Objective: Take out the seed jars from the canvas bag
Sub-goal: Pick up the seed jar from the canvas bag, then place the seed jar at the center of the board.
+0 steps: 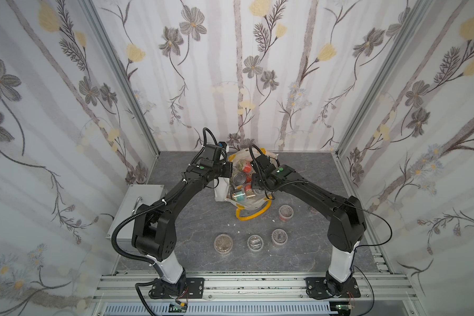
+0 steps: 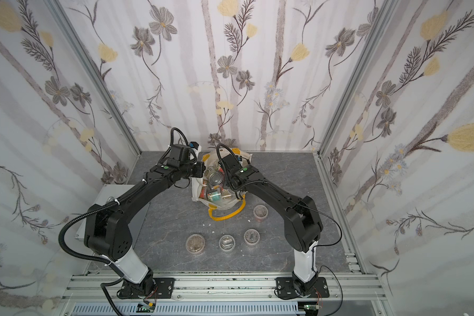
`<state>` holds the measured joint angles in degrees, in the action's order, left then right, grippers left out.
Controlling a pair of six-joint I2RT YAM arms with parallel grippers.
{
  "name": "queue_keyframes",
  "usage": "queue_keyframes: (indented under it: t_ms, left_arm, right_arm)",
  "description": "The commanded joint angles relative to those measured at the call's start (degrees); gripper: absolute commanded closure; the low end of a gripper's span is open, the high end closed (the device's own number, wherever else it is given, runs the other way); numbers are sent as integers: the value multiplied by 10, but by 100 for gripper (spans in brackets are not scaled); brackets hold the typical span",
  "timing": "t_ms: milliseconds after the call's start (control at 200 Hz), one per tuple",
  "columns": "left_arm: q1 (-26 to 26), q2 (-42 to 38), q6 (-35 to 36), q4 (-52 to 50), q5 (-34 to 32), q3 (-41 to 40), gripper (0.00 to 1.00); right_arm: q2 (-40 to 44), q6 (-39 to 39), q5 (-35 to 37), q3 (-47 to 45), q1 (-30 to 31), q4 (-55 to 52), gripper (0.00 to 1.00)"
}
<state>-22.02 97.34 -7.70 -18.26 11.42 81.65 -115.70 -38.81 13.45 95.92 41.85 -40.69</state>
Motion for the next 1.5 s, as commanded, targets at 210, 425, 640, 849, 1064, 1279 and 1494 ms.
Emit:
queue_keyframes:
  t_ms: [210, 425, 640, 849, 1064, 1279, 1494]
  left_arm:
    - [4, -3, 22, 2, -13, 1, 100]
    - [5, 1, 25, -6, -21, 7, 100]
    - [5, 4, 25, -6, -17, 8, 100]
    - [5, 8, 20, -8, -13, 11, 100]
    - [5, 7, 23, -6, -15, 7, 100]
    - [5, 7, 21, -6, -13, 7, 100]
    - [3, 0, 31, -2, -12, -2, 100]
  right_arm:
    - [119, 42, -186, -53, 22, -72, 40]
    - [234, 14, -206, -192, 35, -81, 40]
    - [340, -5, -188, -348, -34, -60, 40]
    - [390, -17, -186, -450, -135, -52, 40]
    - [388, 5, -169, -499, -185, -34, 40]
    - [325, -3, -180, -563, -184, 42, 39]
    - [333, -5, -170, -539, -182, 46, 19]
